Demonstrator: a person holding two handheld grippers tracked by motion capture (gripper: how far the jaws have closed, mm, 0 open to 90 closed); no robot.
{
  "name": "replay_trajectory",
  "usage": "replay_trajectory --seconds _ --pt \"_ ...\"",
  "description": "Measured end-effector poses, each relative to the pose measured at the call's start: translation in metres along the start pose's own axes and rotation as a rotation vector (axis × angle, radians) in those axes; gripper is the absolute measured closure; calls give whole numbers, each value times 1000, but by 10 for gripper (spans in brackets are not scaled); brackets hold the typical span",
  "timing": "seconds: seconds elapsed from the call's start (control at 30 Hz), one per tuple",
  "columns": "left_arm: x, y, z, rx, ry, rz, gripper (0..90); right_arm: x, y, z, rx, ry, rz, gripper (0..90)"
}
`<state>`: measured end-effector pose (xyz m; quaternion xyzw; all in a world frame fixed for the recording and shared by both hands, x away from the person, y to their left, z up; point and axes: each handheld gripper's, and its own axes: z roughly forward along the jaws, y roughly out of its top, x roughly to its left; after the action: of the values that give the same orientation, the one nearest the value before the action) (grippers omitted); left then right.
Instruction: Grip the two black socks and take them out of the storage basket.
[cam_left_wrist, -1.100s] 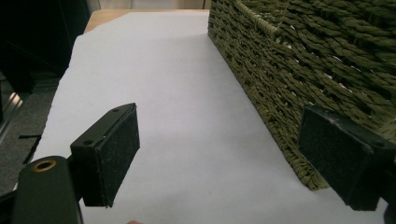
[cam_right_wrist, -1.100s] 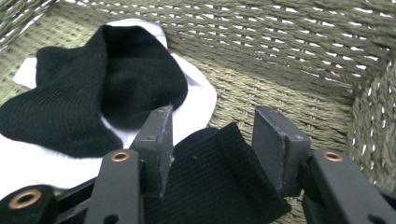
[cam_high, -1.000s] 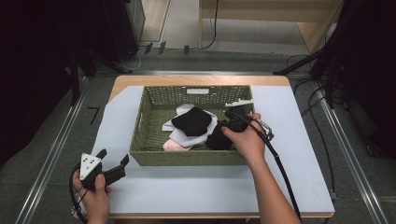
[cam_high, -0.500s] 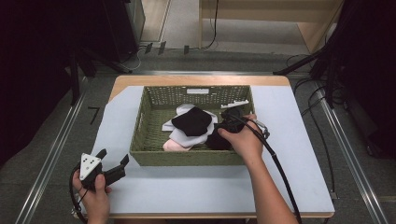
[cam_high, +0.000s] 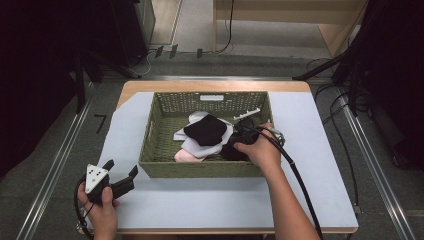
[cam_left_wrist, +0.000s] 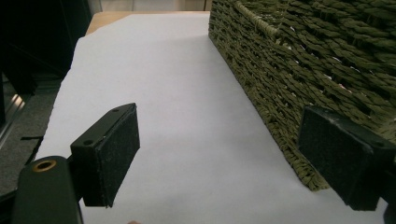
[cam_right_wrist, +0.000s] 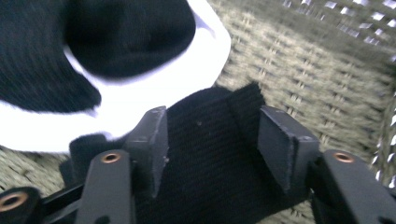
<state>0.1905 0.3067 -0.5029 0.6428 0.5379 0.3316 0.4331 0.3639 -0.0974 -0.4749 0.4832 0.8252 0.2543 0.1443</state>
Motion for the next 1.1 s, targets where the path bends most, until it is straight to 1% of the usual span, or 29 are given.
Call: replay_trajectory --seconds 0.03,0.07,0.13,0.17,0.2,0.23,0.27,0.3,0.33,0.37,0.4,0.43,0.5,0.53,0.57,0.6,0.63,0.67,0.7,0.73,0.77,0.8,0.87,0.93,1.0,1.03,1.07,1.1 --pt "0 0 0 1 0 1 144 2 -1 4 48 -9 -10 549" --pt "0 0 0 1 0 1 145 2 -1 4 48 -9 -10 549" --pt "0 0 0 1 1 1 145 4 -1 9 105 -8 -35 618" --pt "0 0 0 1 0 0 145 5 0 10 111 -24 -52 708" --pt "0 0 0 1 0 0 144 5 0 10 111 -24 -52 708" --pt "0 0 0 1 0 1 145 5 0 9 111 -50 -68 843" --pt "0 0 0 0 -1 1 144 5 0 8 106 -46 -75 873" --pt "0 0 0 0 -1 0 144 5 1 5 93 -50 -82 893" --pt "0 0 0 0 -1 0 144 4 2 2 70 -61 -84 899" --pt "0 0 0 0 -1 0 144 2 3 -3 44 -64 -68 900" --pt "0 0 0 0 -1 0 144 2 3 -3 44 -64 -68 900" --pt "0 0 0 0 -1 0 144 1 3 -7 1 -56 -45 900" --pt "0 0 0 -1 0 0 145 0 3 -15 -94 -36 -32 900" --pt "0 0 0 -1 -1 -1 145 -1 3 -22 -174 -35 -24 900" --pt "0 0 0 -1 -2 -2 145 -1 2 -25 -218 -30 -22 900" --pt "0 0 0 -1 -2 -2 144 -1 2 -25 -218 -30 -22 900" --pt "0 0 0 -2 -2 -4 144 -1 1 -29 -260 -27 -18 900" --pt "0 0 0 1 -1 0 144 -2 0 -36 -352 -36 -26 900" --pt "0 0 0 1 -1 0 145 -2 0 -36 -352 -36 -26 900" --pt "0 0 0 2 -2 1 144 -2 -2 -43 -436 -35 -22 900" --pt "0 0 0 2 -2 2 144 -2 -2 -43 -436 -35 -22 900" --pt "0 0 0 4 -1 3 145 -2 -3 -46 -473 -40 -22 900" --pt "0 0 0 5 -2 2 144 -4 -6 -53 -554 -31 -14 900" --pt "0 0 0 5 -2 2 144 -6 -8 -59 -621 -5 8 900" --pt "0 0 0 7 -1 1 144 -8 -10 -65 -667 38 42 900" --pt "0 0 0 7 -1 1 144 -10 -12 -70 -713 54 57 900" --pt "0 0 0 7 -1 1 144 -10 -12 -70 -713 54 57 900" --pt "0 0 0 7 -2 2 144 -12 -14 -74 -757 36 79 900"
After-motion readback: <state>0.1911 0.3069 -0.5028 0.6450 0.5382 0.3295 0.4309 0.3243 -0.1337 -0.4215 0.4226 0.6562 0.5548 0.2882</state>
